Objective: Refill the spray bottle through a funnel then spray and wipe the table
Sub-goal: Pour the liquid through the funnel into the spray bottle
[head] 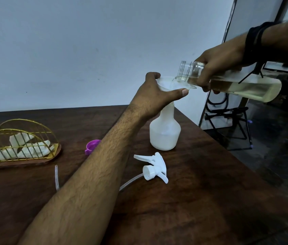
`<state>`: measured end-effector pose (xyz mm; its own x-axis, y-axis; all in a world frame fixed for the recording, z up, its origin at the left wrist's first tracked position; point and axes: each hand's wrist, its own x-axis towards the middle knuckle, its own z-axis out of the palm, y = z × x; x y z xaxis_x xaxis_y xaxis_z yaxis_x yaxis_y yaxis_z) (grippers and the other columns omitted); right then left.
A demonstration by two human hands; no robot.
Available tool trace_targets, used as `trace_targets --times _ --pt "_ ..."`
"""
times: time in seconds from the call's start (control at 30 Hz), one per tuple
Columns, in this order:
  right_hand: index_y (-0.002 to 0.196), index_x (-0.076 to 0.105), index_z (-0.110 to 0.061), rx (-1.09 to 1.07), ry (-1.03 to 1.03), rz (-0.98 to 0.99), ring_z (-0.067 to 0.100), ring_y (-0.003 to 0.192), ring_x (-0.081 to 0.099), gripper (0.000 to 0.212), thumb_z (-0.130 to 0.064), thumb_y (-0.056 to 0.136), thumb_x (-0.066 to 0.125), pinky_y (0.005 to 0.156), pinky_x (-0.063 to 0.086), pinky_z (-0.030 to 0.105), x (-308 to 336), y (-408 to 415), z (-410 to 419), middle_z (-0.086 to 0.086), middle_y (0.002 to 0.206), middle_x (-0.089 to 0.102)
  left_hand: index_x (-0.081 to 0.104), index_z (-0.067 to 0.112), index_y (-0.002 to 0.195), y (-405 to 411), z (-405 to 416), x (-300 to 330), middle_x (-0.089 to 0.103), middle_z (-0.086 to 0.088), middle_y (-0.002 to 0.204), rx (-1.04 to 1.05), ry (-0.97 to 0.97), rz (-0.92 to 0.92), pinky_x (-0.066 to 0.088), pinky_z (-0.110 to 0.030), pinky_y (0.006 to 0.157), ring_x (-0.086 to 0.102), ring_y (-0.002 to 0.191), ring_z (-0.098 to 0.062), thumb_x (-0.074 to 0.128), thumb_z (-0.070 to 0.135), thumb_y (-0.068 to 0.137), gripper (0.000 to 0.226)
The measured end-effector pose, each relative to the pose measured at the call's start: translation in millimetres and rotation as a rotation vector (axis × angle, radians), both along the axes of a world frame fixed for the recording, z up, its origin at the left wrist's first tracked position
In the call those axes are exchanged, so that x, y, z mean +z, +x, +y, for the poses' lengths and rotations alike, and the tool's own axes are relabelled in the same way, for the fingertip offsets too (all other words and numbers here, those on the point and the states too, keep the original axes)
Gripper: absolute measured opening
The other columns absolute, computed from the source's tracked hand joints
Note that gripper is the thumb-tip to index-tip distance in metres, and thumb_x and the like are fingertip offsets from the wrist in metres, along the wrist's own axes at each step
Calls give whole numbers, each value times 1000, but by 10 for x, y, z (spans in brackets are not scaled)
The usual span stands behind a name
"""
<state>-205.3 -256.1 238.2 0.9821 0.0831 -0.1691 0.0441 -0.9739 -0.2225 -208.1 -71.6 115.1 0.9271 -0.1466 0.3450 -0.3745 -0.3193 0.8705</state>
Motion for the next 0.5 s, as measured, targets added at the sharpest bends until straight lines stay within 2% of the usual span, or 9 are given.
trace_targets --times 0.1,0.23,0.37,0.5 --pt "112 66 0 1 -10 5 36 76 75 32 -6 81 74 85 61 58 15 8 5 17 87 77 30 21 151 5 6 -4 49 -2 146 -1 -1 -1 53 -42 101 55 127 -21 83 55 74 100" --pt "111 65 5 12 -13 -4 36 75 73 31 -5 83 72 70 63 44 21 5 19 13 79 75 30 21 151 8 8 -2 49 -2 146 -1 5 -8 51 -41 104 54 128 -21 83 54 75 99" --pt "112 65 4 3 -10 -3 36 75 74 31 -4 83 72 80 62 50 23 0 22 11 77 75 30 20 151 13 8 0 49 -2 144 -6 0 -5 53 -41 101 55 126 -21 83 53 75 99" --pt "111 65 3 -17 0 7 35 73 74 36 -5 77 74 81 60 50 22 -12 13 12 77 75 30 21 151 21 3 -3 50 -3 144 -7 -1 -6 54 -42 100 55 126 -22 84 55 74 100"
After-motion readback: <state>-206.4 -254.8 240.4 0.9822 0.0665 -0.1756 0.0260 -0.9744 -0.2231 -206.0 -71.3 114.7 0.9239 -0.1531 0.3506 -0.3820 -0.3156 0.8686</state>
